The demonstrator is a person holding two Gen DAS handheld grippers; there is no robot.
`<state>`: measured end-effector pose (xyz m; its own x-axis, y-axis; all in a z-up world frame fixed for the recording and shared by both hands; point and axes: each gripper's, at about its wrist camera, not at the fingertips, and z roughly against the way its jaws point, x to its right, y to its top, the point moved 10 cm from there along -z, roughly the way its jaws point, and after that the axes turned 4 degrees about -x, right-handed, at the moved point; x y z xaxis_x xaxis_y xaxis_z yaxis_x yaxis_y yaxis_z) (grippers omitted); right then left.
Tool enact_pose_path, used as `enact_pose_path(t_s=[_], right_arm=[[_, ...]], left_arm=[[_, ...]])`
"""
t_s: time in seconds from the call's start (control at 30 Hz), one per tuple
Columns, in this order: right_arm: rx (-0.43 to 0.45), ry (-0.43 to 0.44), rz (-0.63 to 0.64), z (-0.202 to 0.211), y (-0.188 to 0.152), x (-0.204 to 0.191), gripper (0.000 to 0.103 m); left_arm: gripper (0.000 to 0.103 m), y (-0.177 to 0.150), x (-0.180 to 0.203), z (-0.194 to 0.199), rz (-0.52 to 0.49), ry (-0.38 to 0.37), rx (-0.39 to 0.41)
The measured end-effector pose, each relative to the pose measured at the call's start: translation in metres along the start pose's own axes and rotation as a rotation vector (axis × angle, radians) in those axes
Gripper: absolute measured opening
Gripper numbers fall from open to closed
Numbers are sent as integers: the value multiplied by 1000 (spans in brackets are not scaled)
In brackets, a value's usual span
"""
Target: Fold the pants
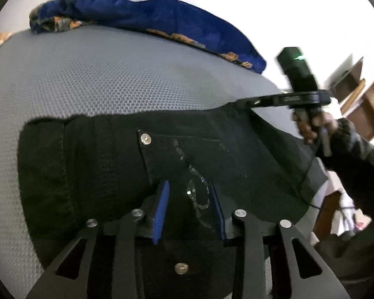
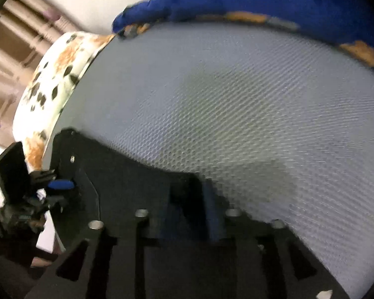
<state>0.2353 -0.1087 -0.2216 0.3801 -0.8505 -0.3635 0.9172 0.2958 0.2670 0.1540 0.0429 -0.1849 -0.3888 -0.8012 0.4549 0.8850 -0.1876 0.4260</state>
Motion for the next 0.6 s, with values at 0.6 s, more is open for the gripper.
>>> enact_pose_path(t_s=[0.6], right_arm=[[150, -484, -297, 110, -158, 116, 38]], left_arm=[[58, 65, 156, -106, -351, -23, -17]])
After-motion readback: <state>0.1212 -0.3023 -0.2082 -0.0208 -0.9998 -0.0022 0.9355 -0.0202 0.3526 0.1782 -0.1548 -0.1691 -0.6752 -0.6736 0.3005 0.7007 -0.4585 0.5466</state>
